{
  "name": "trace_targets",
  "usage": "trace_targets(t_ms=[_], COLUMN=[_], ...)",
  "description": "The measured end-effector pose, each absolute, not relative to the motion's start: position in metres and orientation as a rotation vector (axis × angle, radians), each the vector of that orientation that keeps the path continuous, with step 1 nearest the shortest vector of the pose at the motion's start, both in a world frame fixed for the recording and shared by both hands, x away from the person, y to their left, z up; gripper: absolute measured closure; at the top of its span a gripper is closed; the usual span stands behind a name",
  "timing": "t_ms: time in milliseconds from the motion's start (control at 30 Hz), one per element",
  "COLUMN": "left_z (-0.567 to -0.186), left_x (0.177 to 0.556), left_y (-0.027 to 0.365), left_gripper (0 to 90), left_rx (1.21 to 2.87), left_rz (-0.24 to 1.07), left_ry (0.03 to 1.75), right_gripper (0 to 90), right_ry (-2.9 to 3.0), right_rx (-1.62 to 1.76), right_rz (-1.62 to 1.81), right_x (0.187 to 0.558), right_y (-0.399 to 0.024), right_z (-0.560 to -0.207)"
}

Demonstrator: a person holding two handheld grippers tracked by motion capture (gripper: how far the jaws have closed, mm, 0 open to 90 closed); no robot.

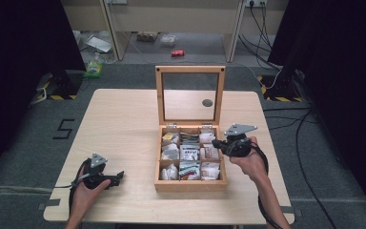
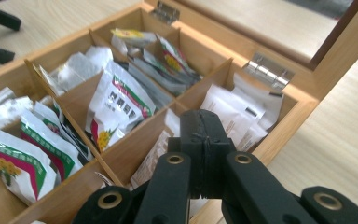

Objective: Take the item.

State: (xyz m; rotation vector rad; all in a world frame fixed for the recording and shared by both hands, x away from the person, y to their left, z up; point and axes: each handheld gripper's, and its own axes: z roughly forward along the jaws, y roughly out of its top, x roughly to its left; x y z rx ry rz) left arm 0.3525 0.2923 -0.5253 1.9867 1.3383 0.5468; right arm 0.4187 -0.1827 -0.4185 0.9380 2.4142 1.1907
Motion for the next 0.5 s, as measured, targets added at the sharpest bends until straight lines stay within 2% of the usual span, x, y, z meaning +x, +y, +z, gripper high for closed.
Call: trace_targets(t_ms=[500], left_z=[-0.525], left_x=[0.353], left_y=[0.292], left_gripper=[0.5], left_rx=[1.988], left_rz=[0.546], left_ry=[1.337], right_gripper=[90.0], right_ry=[2.327], right_rx=[0.92], right_rz=[1.271], right_x=[0.411], right_y=[-0.191], right_z=[-0.396])
